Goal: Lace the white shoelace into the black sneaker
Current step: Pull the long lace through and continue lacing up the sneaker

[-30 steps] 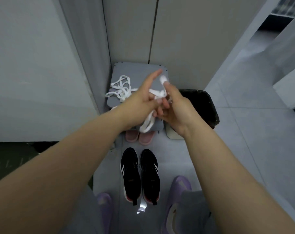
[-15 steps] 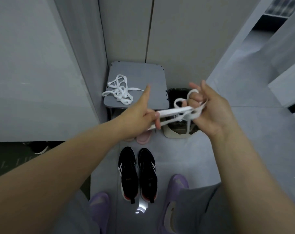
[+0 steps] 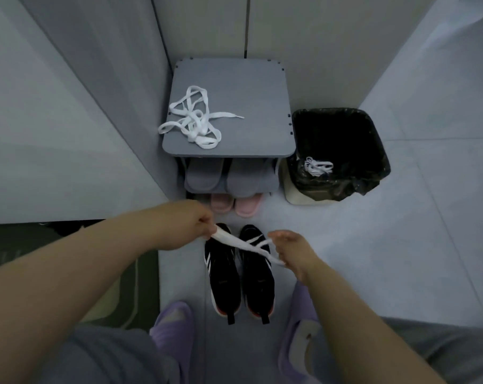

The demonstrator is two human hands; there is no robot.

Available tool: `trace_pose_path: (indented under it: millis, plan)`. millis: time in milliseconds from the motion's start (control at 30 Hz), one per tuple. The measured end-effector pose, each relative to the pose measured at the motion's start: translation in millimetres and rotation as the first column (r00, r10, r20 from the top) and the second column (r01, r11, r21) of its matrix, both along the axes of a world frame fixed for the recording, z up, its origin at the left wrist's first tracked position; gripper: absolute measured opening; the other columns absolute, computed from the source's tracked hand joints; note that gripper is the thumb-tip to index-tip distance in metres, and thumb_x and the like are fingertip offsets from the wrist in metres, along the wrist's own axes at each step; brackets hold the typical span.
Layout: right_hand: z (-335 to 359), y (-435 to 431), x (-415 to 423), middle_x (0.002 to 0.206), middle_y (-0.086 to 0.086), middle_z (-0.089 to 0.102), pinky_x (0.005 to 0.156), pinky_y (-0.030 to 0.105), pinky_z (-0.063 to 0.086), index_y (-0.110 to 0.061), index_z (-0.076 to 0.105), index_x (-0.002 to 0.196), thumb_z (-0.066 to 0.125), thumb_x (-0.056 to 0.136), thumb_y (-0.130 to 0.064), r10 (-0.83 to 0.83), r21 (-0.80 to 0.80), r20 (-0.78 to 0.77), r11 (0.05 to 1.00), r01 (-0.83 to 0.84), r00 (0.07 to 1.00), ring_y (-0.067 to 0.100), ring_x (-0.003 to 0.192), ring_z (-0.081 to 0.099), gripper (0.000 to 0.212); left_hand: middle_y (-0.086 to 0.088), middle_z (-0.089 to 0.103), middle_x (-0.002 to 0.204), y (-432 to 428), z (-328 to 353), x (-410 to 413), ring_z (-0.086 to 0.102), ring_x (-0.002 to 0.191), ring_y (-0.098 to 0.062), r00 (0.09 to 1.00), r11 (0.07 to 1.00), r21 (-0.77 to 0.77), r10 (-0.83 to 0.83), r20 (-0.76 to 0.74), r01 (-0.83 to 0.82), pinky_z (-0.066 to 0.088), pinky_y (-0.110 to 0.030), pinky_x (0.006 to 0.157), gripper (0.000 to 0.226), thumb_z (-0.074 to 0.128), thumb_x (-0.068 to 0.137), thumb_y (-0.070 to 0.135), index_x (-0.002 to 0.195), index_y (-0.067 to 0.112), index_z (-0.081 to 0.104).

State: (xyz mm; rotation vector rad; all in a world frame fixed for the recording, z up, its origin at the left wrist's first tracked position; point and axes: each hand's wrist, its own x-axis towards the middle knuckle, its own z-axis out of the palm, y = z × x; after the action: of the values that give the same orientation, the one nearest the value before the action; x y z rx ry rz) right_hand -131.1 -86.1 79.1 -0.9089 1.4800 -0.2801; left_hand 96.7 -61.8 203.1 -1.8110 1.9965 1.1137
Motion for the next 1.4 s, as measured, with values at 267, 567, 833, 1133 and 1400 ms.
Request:
trace_pose_path:
  millis: [267, 567, 833, 1133, 1400]
  plan:
    - [-104, 38, -4, 0.126, 0.017, 0.055, 0.09, 0.032, 0.041, -0.006, 0.039, 0.128, 0.056, 0.09, -0.032, 0.536, 0.249, -0.437, 0.844, -0.475, 0.722, 0.033, 0.117, 0.051, 0.05, 0.014, 0.056, 0.074, -13, -14, 8, 0.049, 0.07, -0.002, 0.998, 0.982, 0.187, -0.025, 0.064, 0.013, 0.037, -0.015, 0.066, 0.024, 0.041, 0.097, 0.031, 0.074, 0.029, 0.049]
    - [-87, 27, 11, 0.128, 0.011, 0.055, 0.095, 0.033, 0.042, -0.008, 0.054, 0.121, 0.041, 0.095, -0.013, 0.655, 0.326, -0.595, 0.726, -0.606, 0.465, 0.026, 0.121, 0.051, 0.029, 0.009, 0.046, 0.086, -23, -8, 18, 0.045, 0.085, -0.01, 0.974, 0.993, 0.116, -0.026, 0.226, 0.0, 0.032, -0.023, 0.066, 0.013, 0.052, 0.091, 0.037, 0.083, 0.027, 0.05]
    - [63, 6, 13, 0.117, 0.023, 0.061, 0.058, 0.022, 0.047, 0.003, 0.057, 0.075, 0.047, 0.091, -0.006, 0.783, 0.288, -0.447, 0.584, -0.759, 0.433, 0.034, 0.086, 0.06, 0.02, 0.001, 0.054, 0.074, -15, 67, 10, 0.056, 0.075, -0.023, 0.956, 0.886, -0.36, 0.28, -0.09, -0.294, 0.034, -0.029, 0.063, 0.015, 0.054, 0.091, 0.025, 0.082, 0.015, 0.06]
    - [250, 100, -21, 0.071, 0.009, 0.067, 0.049, 0.017, 0.037, -0.016, 0.046, 0.054, 0.053, 0.086, -0.016, 0.551, -0.079, -0.656, 0.63, -0.773, 0.516, 0.017, 0.062, 0.053, 0.033, -0.013, 0.062, 0.077, 51, 204, 14, 0.06, 0.068, -0.018, 0.839, 0.469, -0.698, 0.256, -0.48, -0.542, 0.041, -0.016, 0.061, 0.011, 0.057, 0.09, 0.022, 0.079, 0.021, 0.059]
    - [216, 201, -8, 0.076, 0.008, 0.057, 0.049, 0.023, 0.027, -0.016, 0.029, 0.059, 0.043, 0.094, -0.024, 0.442, -0.227, -0.711, 0.592, -0.774, 0.547, 0.016, 0.061, 0.047, 0.038, 0.015, 0.046, 0.076, 110, 245, 1, 0.048, 0.073, -0.01, 0.979, 0.489, -0.853, 0.012, -0.202, -0.182, 0.037, -0.01, 0.072, 0.006, 0.064, 0.083, 0.025, 0.082, 0.019, 0.062]
